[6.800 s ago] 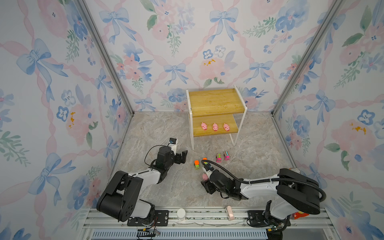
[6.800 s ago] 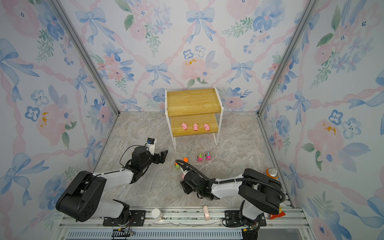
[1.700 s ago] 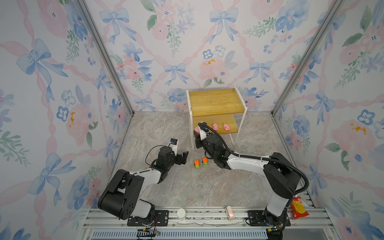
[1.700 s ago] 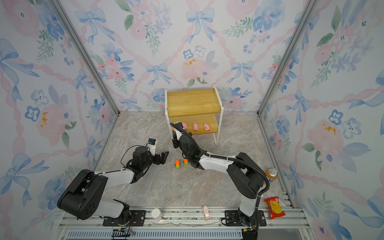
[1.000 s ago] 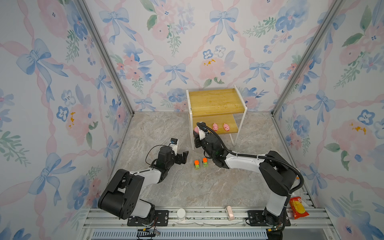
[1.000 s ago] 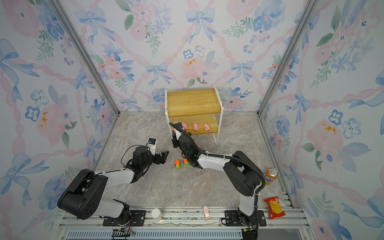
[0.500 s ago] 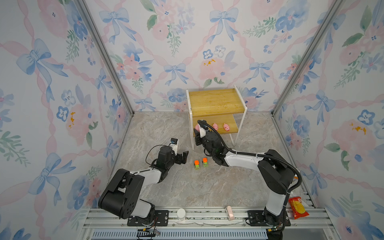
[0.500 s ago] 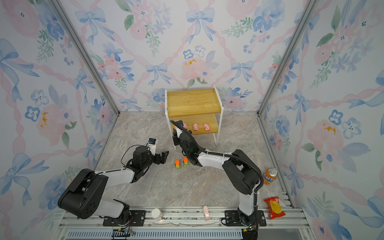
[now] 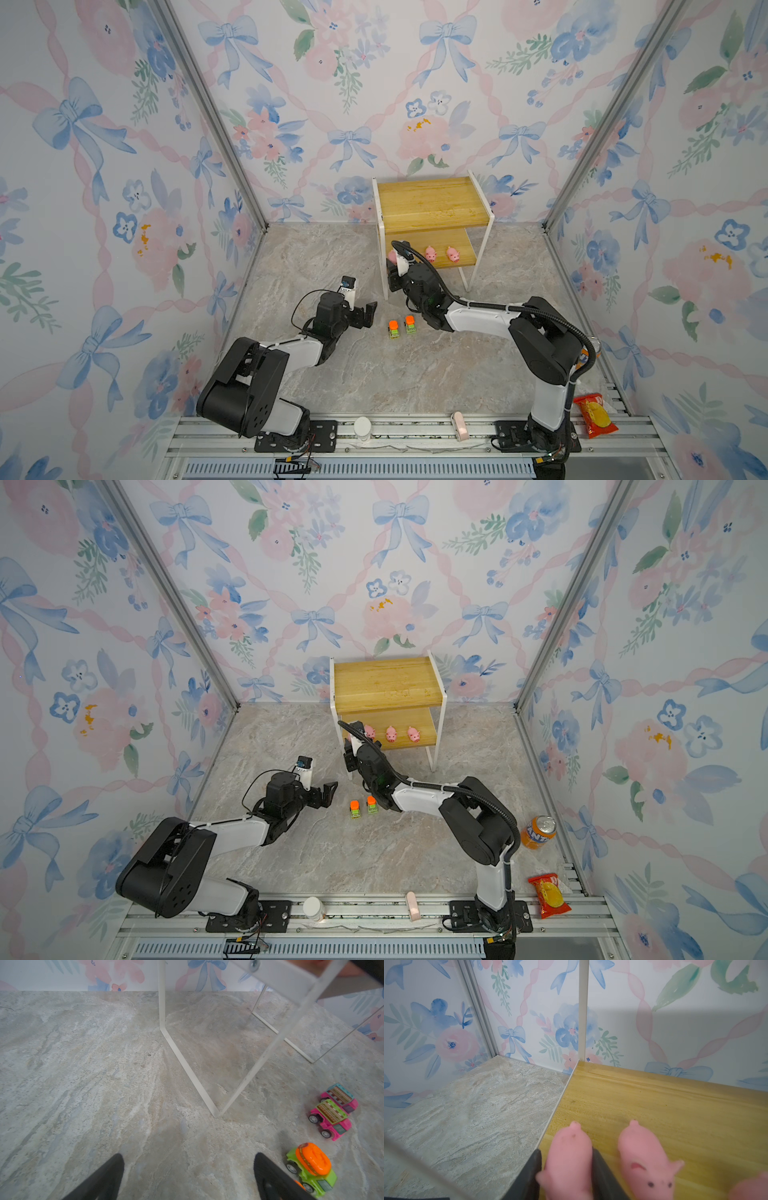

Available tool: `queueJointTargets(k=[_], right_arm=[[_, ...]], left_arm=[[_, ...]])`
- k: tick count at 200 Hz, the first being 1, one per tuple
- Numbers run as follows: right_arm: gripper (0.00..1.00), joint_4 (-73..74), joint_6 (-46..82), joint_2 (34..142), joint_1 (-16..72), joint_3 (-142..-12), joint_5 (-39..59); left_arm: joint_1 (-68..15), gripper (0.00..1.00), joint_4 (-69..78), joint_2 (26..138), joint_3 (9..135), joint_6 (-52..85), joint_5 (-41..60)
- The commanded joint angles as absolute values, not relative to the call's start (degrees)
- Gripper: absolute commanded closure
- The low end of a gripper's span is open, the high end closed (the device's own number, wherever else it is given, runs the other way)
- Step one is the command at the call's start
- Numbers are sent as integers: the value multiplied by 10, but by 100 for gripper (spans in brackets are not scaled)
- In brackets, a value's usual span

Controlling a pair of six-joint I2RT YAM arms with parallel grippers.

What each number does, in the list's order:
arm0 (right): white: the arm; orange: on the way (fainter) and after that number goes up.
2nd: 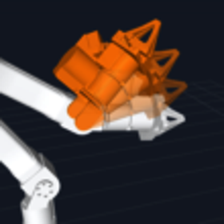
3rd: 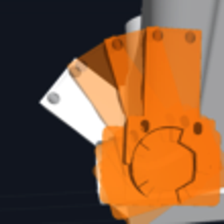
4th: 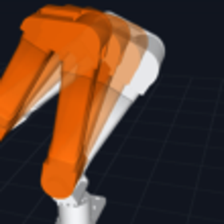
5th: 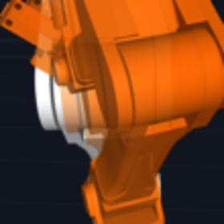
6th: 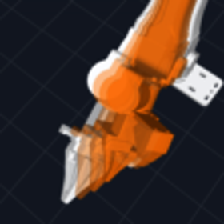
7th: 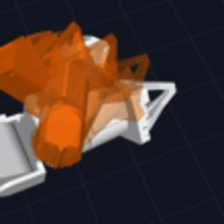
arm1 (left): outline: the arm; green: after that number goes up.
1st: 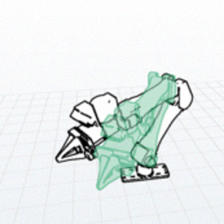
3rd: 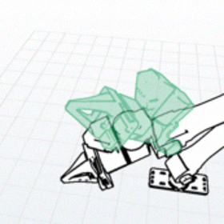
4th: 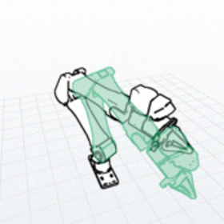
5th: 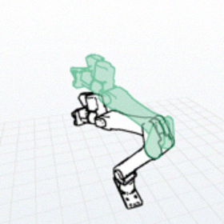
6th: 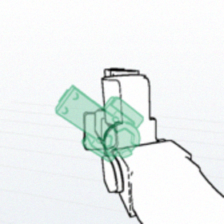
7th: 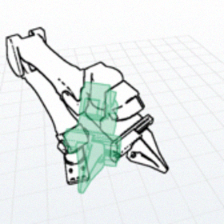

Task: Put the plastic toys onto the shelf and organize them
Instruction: 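Lower the pig beside the other pigs and open the right gripper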

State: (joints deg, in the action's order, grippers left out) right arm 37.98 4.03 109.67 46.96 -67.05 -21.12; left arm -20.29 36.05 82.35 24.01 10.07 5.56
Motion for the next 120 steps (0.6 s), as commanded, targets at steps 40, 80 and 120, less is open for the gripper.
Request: queueJointTargets(k=[40,80,120], right_arm=[[53,395,55,1107,460,-680,-210],[47,395,55,1104,460,-677,-211],[42,396,54,1090,462,-666,-213]], left_arm=[[-206,2,359,832,252,88,54],[-206,2,359,829,251,89,55],[-206,2,359,824,248,89,55]])
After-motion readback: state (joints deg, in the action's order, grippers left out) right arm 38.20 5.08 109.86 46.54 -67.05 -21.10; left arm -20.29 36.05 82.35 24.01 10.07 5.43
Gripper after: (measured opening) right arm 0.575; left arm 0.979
